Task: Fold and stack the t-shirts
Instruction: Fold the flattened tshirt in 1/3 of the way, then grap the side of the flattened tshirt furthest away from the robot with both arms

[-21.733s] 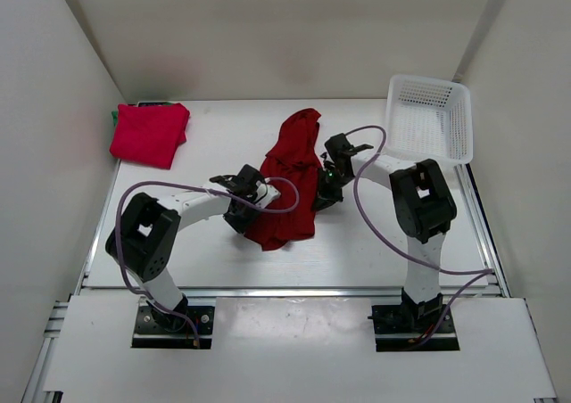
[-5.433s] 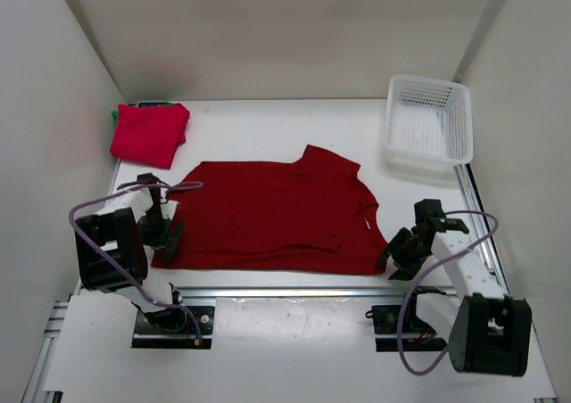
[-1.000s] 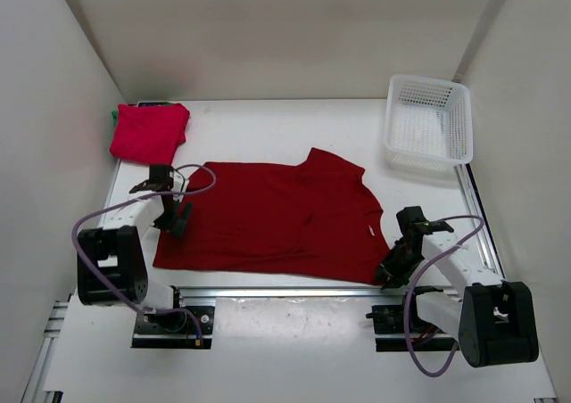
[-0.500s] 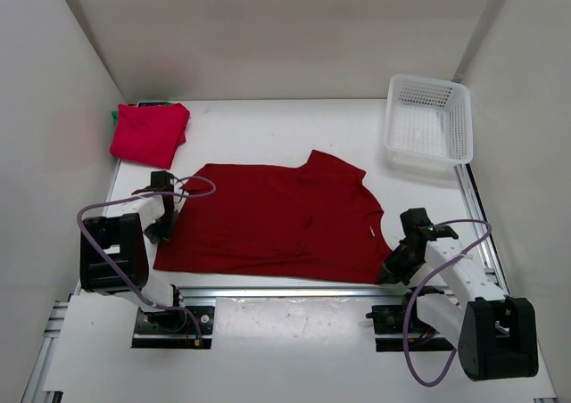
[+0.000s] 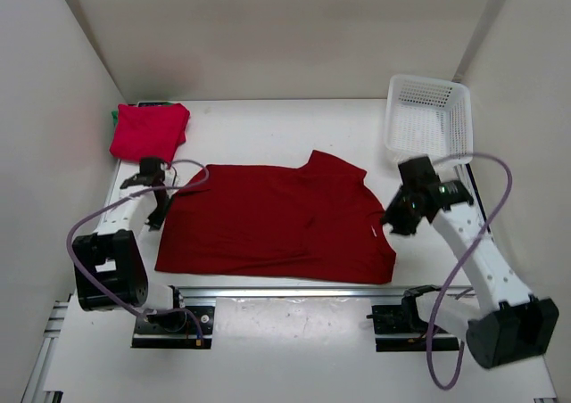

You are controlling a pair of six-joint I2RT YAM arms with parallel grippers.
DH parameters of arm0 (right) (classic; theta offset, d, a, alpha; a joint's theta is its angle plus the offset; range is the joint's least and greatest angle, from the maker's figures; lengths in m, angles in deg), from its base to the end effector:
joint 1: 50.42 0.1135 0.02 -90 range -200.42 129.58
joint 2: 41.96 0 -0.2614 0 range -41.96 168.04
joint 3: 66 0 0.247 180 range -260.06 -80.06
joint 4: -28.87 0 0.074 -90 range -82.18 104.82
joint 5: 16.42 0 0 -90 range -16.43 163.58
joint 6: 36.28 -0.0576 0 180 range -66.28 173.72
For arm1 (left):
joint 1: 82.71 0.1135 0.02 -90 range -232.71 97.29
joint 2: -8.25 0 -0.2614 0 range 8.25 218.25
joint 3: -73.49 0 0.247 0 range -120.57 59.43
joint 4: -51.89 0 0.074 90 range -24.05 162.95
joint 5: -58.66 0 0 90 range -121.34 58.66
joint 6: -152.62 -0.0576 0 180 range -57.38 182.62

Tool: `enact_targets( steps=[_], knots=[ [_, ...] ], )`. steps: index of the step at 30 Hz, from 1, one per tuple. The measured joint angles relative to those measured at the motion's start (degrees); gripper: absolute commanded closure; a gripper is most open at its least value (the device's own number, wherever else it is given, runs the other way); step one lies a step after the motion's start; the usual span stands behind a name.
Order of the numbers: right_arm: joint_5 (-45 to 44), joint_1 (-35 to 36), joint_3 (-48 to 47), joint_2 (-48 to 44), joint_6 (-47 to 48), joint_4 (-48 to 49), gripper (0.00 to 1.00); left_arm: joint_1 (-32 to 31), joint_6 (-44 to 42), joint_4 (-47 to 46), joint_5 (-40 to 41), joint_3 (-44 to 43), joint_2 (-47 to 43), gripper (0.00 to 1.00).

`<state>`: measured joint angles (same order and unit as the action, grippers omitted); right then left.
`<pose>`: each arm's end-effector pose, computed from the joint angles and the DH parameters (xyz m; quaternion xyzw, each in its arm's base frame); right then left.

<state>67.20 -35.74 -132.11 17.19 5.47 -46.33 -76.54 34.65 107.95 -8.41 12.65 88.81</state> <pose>0.1755 0.0394 0.2460 0.2932 0.9357 0.0518 0.1893 0.2370 0.0482 0.1649 0.1597 0.9596 0.2242 0.0581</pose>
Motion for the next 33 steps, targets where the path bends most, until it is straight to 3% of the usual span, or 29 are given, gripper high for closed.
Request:
enact_targets(
  steps=[3,10,17,22,33],
  knots=[
    [0.2,0.7,-13.2,10.0,5.7,1.2,0.68,-1.8,0.5,-0.3,-0.9,-7.5,-0.2,0.45],
    [-2.5,-0.5,-34.7,37.3,15.8,4.8,0.66,-16.3,0.3,-3.7,-2.8,-17.6,7.0,0.48],
    [-5.4,-2.2,-54.6,59.5,20.4,5.7,0.59,-16.3,1.7,-3.7,-5.7,-25.0,24.8,0.48],
    [-5.0,-4.5,-58.3,66.7,21.7,5.5,0.58,-16.9,2.3,-3.4,-8.8,-30.1,28.3,0.47],
    [-2.1,-5.9,-61.3,71.3,22.0,4.3,0.54,-21.7,1.7,-5.0,-8.5,-31.8,33.6,0.50]
  ],
)
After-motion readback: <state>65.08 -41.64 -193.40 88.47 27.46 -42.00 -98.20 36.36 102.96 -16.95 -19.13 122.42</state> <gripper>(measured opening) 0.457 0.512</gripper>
